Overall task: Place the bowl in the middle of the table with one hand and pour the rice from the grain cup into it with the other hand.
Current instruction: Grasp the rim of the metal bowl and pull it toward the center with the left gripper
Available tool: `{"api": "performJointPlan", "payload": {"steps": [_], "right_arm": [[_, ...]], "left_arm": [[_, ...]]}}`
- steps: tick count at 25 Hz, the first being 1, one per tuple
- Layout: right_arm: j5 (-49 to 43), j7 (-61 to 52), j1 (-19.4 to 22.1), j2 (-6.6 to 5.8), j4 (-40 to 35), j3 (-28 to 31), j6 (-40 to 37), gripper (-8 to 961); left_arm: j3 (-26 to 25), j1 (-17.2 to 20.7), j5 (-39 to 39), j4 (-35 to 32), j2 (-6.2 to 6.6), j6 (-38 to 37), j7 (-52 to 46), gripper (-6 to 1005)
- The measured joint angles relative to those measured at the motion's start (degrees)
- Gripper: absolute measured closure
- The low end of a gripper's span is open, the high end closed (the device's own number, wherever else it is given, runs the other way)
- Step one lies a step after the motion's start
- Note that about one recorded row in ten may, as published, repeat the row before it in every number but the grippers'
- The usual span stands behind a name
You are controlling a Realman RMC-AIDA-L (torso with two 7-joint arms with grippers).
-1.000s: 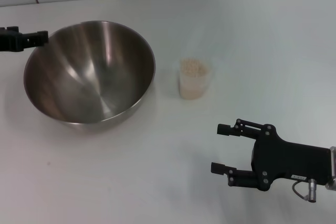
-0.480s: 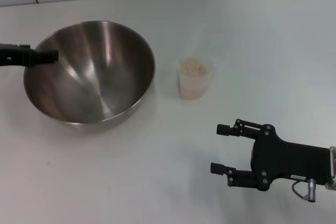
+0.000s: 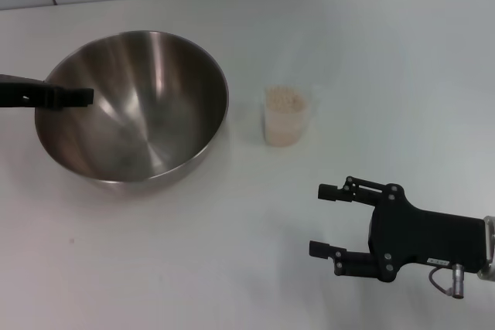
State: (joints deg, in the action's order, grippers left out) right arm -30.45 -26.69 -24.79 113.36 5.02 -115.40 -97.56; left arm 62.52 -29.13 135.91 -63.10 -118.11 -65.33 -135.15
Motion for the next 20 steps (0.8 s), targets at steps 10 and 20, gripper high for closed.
{"api": "performJointPlan", "payload": {"steps": [10, 20], "right_arm": [[-0.1, -0.1, -0.1, 0.01, 0.1, 0.0, 0.0, 198], [-0.1, 0.0, -0.1, 0.01, 0.3, 0.0, -0.3, 197]], "left_arm": [[-0.8, -2.5, 2.6, 1.1, 0.04, -2.3, 0.4, 478], [-3.0, -5.8, 2.6, 3.6, 0.38, -4.6, 0.6, 922]]}}
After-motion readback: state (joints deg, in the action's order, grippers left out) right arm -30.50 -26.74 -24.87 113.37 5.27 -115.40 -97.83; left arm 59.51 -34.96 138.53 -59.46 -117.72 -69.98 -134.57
